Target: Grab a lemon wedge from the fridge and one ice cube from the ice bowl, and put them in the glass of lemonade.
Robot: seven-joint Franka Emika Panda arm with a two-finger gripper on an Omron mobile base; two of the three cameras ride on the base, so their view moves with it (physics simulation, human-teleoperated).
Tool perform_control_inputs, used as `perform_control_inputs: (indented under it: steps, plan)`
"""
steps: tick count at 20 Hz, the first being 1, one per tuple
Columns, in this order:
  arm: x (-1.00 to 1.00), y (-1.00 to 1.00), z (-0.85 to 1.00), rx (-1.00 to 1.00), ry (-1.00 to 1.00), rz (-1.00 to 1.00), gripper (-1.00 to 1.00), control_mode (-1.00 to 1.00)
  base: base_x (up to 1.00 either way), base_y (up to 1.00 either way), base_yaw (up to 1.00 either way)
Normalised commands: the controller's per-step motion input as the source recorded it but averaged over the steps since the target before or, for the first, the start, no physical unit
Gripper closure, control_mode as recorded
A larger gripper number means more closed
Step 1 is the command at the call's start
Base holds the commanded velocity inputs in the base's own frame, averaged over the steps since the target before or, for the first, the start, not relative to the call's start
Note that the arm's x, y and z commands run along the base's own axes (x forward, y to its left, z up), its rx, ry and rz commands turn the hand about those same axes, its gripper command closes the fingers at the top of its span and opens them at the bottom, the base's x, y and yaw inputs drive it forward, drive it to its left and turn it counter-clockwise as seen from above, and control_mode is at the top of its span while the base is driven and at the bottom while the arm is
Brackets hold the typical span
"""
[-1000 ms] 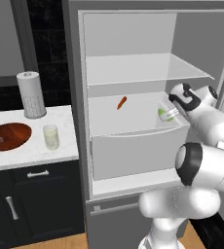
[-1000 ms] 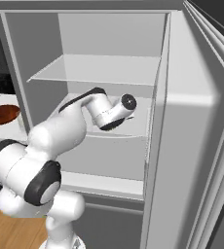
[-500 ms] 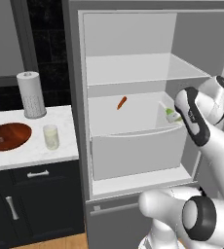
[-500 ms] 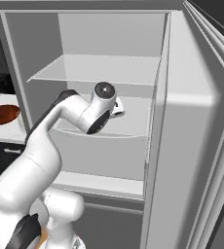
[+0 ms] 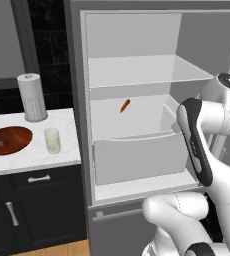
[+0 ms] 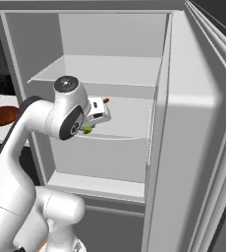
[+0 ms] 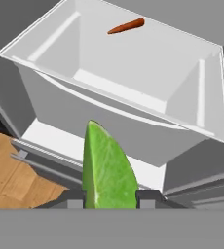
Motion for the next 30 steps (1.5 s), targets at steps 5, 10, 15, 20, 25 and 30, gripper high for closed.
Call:
perform_control_inputs:
  steps: [5,10,15,20,25,30]
  plan:
    - [-0.67,0.09,0.37,0.02,-0.10,-0.03,1.00,-1.00,0.00,0.00,0.00]
    - [-0.77,0.13,0.78,0.00,0.00,-0.01,1.00,-1.00,0.00,0.00,0.00]
    - [-0.28,0.22,0.34,-0.01,0.07,0.00,1.00,-1.00,0.00,0.00,0.00]
    - [0.00,0.00,0.00,0.00,0.00,0.00,1.00,-1.00,0.00,0.00,0.00]
    - [-0.19,0.00,0.00,0.00,-0.03,0.00,1.00,1.00,-0.30,0.08,-0.01]
    - [0.00,0.00,0.00,0.00,0.00,0.00,1.00,1.00,-0.38,0.93,-0.17]
